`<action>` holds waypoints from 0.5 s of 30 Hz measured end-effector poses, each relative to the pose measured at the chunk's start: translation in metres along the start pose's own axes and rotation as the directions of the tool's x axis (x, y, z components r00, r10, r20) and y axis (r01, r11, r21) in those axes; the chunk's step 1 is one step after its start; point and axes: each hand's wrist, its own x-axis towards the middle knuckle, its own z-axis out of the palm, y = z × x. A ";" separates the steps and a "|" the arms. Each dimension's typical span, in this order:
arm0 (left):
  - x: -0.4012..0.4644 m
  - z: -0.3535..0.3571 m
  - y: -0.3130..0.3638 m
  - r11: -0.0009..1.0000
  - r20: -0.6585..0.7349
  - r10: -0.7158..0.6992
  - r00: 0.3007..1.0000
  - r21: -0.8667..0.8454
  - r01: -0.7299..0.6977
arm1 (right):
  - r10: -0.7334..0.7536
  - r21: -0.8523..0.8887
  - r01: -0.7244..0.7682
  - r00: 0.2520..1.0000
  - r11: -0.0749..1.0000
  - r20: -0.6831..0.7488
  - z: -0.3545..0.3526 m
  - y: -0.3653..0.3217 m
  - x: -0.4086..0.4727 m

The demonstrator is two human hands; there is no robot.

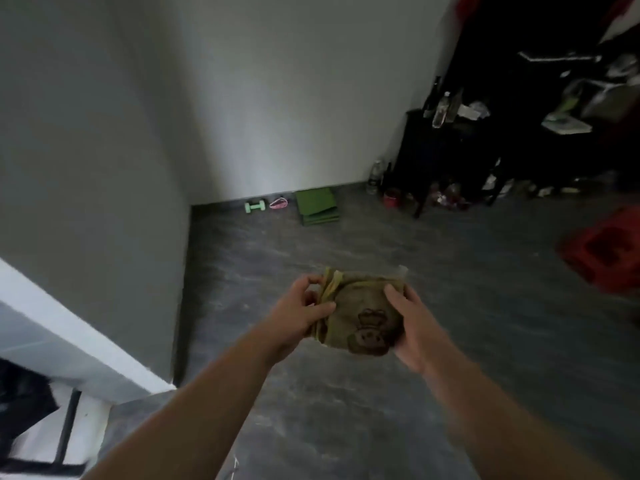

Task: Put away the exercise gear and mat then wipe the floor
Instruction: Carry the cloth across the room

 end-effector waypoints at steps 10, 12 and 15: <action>0.195 0.046 0.035 0.930 0.041 -0.011 0.999 0.367 -0.004 | 0.094 -0.064 -0.097 0.995 0.993 -0.043 -0.049 -0.083 0.151; 0.244 0.042 0.044 0.865 0.072 -0.018 0.997 0.501 -0.020 | 0.053 -0.100 -0.062 0.994 0.993 -0.093 -0.050 -0.101 0.188; 0.322 0.030 0.063 0.757 0.167 0.005 0.986 0.644 -0.113 | 0.000 -0.101 -0.015 0.990 0.995 -0.144 -0.053 -0.134 0.246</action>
